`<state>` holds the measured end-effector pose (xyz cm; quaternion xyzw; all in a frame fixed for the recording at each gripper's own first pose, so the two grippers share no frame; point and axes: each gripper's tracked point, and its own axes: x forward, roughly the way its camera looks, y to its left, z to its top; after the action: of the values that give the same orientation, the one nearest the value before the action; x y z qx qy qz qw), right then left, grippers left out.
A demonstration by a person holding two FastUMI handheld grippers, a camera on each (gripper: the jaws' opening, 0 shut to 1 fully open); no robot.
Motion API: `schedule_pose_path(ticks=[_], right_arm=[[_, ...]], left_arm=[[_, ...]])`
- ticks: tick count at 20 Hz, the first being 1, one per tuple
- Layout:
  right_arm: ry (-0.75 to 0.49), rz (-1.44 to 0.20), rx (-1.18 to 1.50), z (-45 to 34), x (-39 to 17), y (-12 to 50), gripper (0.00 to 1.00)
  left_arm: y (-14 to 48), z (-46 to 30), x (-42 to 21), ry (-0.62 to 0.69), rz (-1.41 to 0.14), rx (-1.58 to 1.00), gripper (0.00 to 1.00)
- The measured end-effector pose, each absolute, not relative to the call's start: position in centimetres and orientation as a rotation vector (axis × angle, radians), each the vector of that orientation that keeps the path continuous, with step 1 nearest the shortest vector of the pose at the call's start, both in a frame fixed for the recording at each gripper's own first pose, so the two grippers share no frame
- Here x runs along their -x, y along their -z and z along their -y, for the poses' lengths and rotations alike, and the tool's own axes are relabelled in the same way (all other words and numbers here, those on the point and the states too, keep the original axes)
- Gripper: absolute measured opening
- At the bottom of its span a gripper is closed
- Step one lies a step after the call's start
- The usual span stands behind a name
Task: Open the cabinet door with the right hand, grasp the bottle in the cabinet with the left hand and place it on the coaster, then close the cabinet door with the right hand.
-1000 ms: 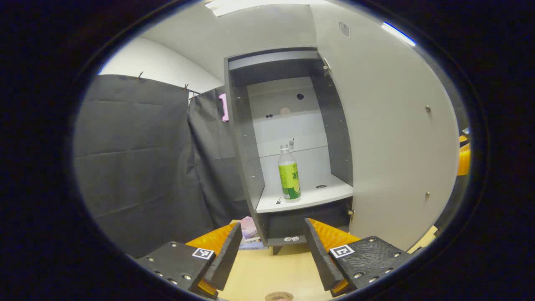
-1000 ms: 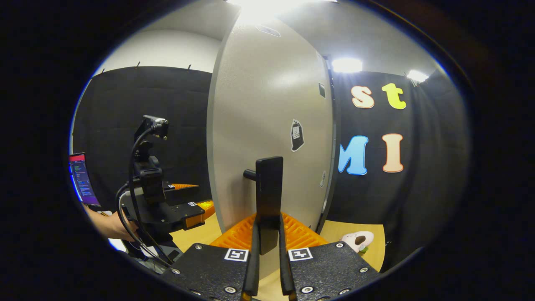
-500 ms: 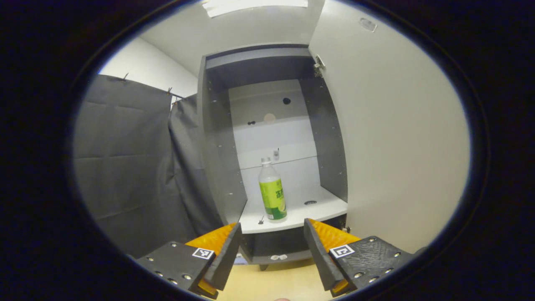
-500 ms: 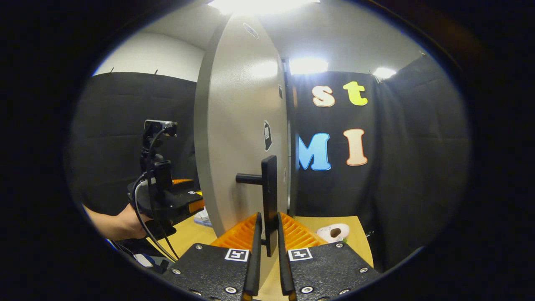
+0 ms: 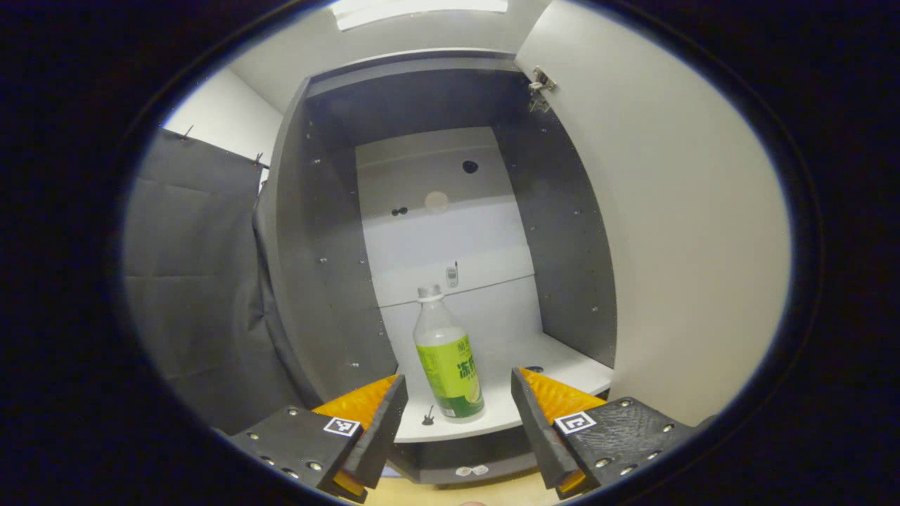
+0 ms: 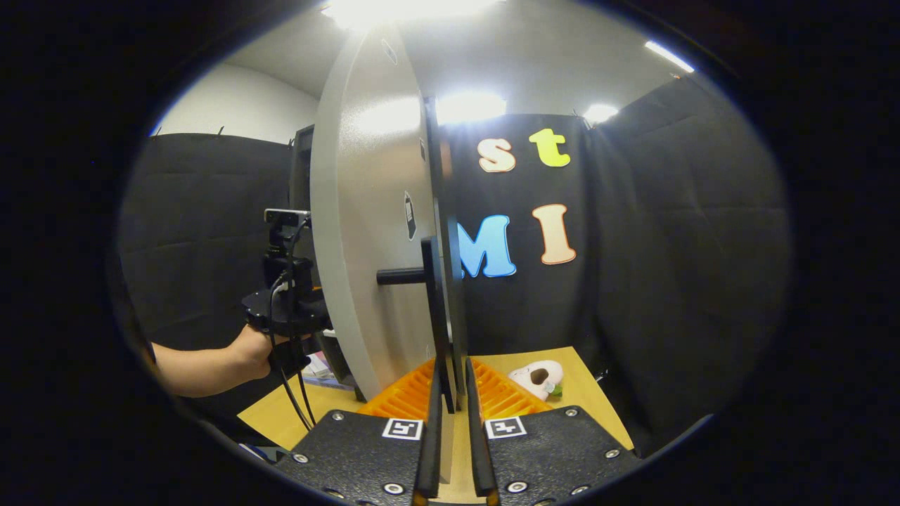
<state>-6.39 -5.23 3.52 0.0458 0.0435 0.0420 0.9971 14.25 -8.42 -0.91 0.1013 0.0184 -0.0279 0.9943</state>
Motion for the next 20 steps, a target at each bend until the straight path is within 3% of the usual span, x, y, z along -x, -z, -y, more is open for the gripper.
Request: schedule_pose_path(ticks=[1,3,4,5,6,8,10,14,20], right_arm=[[-0.057,-0.081,-0.075,5.5,6.9,-3.5,0.21],[0.004,-0.072,-0.038,6.7,7.4,-3.5,0.37],[0.029,-0.067,-0.029,7.1,7.5,-3.5,0.51],[0.041,-0.058,-0.024,7.2,7.6,-3.6,0.6],[0.057,-0.048,-0.022,7.4,7.5,-3.6,0.76],[0.099,-0.028,-0.043,8.3,7.7,-3.5,0.84],[0.124,-0.015,-0.089,8.4,7.9,-3.3,0.92],[0.175,-0.032,-0.1,8.7,8.3,-2.4,0.96],[0.304,-0.067,-0.089,10.5,10.5,0.0,0.96]], left_arm=[[1.2,8.3,-15.2,0.058,-0.039,-0.199,0.77],[1.6,8.1,-16.8,0.063,-0.038,-0.187,0.8],[1.7,8.0,-17.5,0.063,-0.036,-0.184,0.84],[1.8,8.0,-18.1,0.068,-0.036,-0.179,0.84],[2.1,7.9,-18.5,0.072,-0.038,-0.174,0.84],[2.6,7.6,-19.7,0.07,-0.04,-0.175,0.84],[2.6,7.3,-20.6,0.068,-0.032,-0.18,0.84],[3.0,7.3,-22.6,0.088,-0.035,-0.168,0.84],[2.8,8.0,-25.6,0.108,0.0,-0.173,0.84]])
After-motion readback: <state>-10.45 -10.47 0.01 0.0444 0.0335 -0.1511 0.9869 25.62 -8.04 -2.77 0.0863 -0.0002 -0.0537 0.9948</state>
